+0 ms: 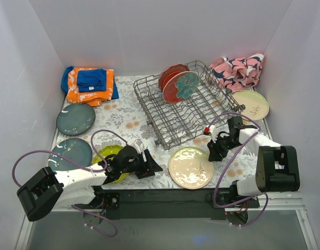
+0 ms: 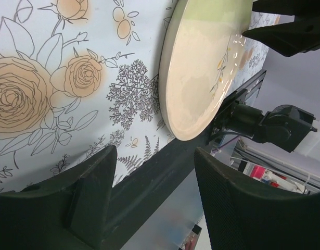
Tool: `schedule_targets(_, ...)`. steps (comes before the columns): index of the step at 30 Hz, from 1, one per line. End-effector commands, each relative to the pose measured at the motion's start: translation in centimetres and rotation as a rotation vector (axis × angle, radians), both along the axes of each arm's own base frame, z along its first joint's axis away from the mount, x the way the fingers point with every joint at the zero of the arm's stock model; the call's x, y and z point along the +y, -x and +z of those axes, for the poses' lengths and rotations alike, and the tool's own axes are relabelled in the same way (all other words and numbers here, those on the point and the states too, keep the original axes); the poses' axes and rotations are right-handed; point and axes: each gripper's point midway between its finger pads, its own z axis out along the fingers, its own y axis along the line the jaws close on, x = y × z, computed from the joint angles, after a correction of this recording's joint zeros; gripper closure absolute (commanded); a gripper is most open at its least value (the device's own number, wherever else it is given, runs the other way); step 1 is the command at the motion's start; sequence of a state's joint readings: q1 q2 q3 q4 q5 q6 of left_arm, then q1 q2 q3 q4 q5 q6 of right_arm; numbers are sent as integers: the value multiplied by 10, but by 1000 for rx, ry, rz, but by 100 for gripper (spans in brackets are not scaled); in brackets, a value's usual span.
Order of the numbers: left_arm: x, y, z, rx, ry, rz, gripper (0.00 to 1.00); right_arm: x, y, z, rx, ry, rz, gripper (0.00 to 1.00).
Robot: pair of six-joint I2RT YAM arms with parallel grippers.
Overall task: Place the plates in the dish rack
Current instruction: Grab a plate with the right arm
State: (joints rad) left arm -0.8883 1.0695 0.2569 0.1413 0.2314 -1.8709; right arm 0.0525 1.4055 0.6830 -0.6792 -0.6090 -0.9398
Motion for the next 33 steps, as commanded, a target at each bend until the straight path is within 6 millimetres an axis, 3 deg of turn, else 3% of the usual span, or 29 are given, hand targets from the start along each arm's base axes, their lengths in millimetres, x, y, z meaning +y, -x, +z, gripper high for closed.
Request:
schedule_targets(1, -4, -7, 1, -54, -7, 6, 41, 7, -6, 1, -11, -39, -16, 54)
schedule_targets(14, -5, -18, -3, -101, -31, 40, 41, 17, 3, -8, 46, -14, 27, 85)
schedule_targets(20, -7, -17, -9, -124, -40, 20, 41, 21, -2, 2, 16, -26, 18, 96)
schedule_targets(33, -22, -9, -13, -136, -25, -42, 45, 52, -4, 26, -30, -82, 71, 99)
